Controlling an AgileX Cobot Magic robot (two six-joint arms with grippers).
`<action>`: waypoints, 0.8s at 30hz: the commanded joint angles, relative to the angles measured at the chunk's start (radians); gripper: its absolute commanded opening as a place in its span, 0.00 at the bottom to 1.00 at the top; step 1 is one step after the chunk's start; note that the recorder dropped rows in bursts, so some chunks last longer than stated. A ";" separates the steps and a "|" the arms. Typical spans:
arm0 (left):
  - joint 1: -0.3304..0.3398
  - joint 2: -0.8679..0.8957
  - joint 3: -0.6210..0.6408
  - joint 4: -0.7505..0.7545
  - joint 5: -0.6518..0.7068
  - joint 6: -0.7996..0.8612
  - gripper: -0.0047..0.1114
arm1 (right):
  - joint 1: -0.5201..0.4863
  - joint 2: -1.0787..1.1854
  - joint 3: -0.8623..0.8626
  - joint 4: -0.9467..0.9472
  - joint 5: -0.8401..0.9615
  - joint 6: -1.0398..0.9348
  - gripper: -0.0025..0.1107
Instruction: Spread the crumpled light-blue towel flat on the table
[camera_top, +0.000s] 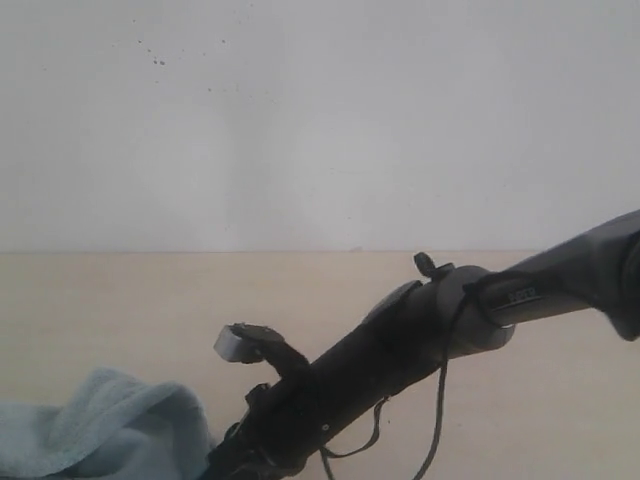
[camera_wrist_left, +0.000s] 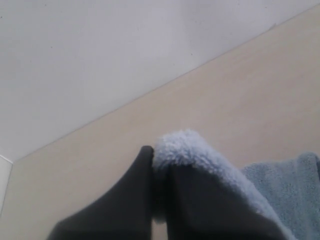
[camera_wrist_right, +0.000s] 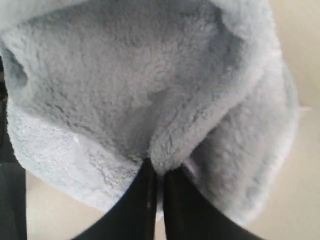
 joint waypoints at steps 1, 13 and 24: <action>0.002 -0.025 -0.010 0.002 -0.012 -0.015 0.07 | -0.090 -0.103 -0.002 -0.251 -0.019 0.140 0.04; 0.002 -0.115 -0.014 0.066 -0.005 -0.045 0.07 | -0.382 -0.576 -0.002 -0.638 0.015 0.380 0.04; 0.002 -0.424 -0.152 0.076 0.238 -0.038 0.07 | -0.409 -1.059 -0.002 -1.051 0.083 0.663 0.04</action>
